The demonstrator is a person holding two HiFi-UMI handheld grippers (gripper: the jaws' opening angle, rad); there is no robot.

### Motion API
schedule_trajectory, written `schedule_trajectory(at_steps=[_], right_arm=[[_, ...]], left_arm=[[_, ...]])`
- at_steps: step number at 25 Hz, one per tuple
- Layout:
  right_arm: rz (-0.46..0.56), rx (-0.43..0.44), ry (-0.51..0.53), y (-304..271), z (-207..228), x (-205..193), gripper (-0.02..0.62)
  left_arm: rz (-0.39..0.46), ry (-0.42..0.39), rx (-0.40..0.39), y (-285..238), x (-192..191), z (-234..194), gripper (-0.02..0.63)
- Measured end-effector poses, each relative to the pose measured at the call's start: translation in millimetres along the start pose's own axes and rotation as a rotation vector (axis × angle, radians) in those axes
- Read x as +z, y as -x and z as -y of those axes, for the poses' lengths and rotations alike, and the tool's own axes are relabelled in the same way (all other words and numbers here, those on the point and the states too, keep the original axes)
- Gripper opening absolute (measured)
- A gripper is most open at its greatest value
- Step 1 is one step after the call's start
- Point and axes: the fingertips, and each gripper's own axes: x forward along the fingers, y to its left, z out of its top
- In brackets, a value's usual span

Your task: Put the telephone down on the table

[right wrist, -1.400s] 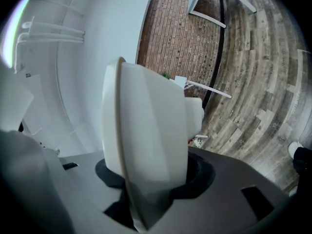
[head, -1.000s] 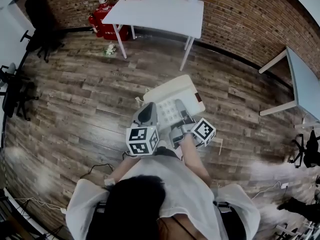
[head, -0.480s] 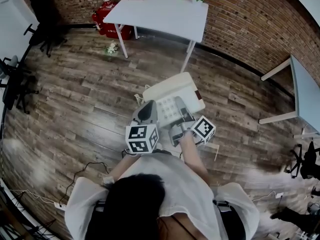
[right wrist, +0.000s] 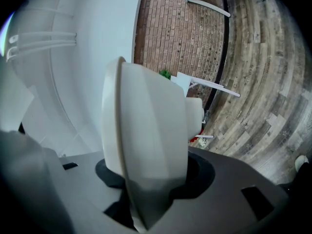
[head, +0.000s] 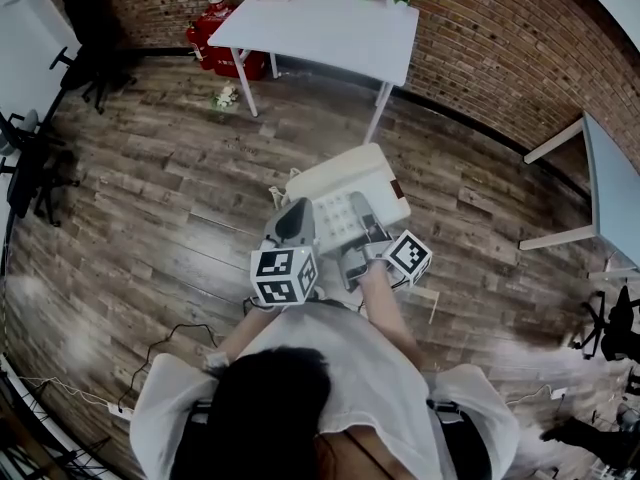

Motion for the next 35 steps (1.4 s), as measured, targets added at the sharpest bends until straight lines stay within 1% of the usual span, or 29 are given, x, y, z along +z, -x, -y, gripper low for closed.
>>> schedule_trajectory(at_steps=[6,9,14,17,21,24,26,29,35], right_arm=[[-0.001,0.015,-0.007,6.2,-1.3,-1.8,0.225],[-0.010,0.023,-0.016,5.1,-0.7,-2.8,0.227],[-0.015,0.002,-0.024,-0.1,7.7,-1.8,0.227],[-0.011,-0.001,-0.034,-7.3,9.9,-0.6,0.227],[0.004,-0.007,-0.046,-21.7,12.6,6.1,0.227],[0.012,-0.028,-0.056,-32.8,17.5,12.4,0.227],[0.014,-0.041,-0.040,-43.3,19.8,19.7,0.227],[0.016,-0.031,-0.016,-62.6,19.1,27.5,0.227],[0.038,-0.021,-0.022,-98.3,16.6,40.1,0.227]], left_arm=[[-0.008,0.009,-0.011,6.8,-4.3,4.0,0.025],[-0.006,-0.002,-0.015,6.3,-3.7,3.4,0.025],[-0.031,0.032,-0.023,-3.8,-6.2,0.1,0.025],[-0.037,0.021,-0.030,-11.7,-4.3,-3.1,0.025],[-0.055,0.027,-0.059,-26.5,1.5,-6.6,0.025],[-0.048,0.016,-0.063,-38.4,9.9,-11.2,0.025],[-0.041,0.018,-0.068,-49.6,15.3,-15.0,0.025],[-0.041,0.025,-0.072,-66.9,20.7,-23.4,0.025],[-0.045,0.024,-0.104,-101.4,39.5,-36.3,0.025]])
